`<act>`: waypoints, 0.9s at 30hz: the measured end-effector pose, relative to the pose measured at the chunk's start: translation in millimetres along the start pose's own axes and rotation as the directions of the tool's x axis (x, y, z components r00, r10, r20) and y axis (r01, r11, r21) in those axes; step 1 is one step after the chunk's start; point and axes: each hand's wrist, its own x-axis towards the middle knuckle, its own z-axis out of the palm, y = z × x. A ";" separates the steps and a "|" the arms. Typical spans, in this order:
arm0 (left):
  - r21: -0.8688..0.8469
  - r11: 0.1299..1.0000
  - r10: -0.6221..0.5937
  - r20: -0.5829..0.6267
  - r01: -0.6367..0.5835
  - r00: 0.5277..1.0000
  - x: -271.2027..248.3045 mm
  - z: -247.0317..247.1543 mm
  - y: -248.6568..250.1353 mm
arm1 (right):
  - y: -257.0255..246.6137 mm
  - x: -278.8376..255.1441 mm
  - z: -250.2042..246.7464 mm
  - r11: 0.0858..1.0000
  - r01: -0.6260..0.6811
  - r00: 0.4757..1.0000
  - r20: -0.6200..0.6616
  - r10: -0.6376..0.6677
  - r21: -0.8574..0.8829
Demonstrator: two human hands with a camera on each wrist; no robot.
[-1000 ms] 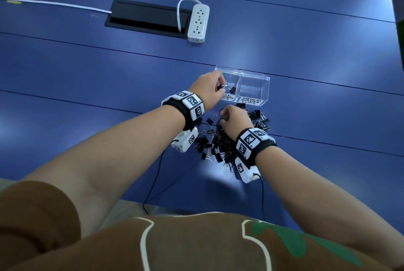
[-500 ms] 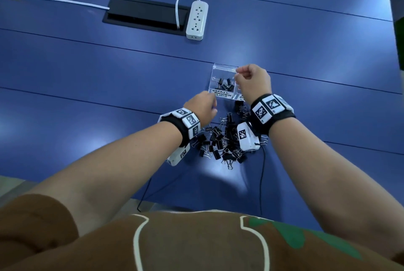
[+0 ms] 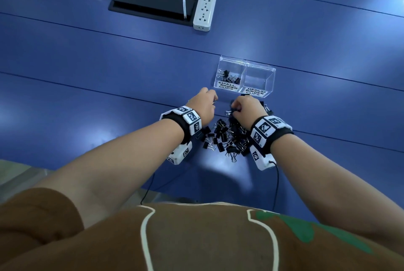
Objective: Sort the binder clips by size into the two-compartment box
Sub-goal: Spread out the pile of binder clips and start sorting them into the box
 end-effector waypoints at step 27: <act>0.193 0.976 0.085 0.065 -0.096 0.994 -19.6 8.9 -10.1 | 8.1 -9.5 2.6 0.978 0.175 0.983 -0.031 -0.179 -0.113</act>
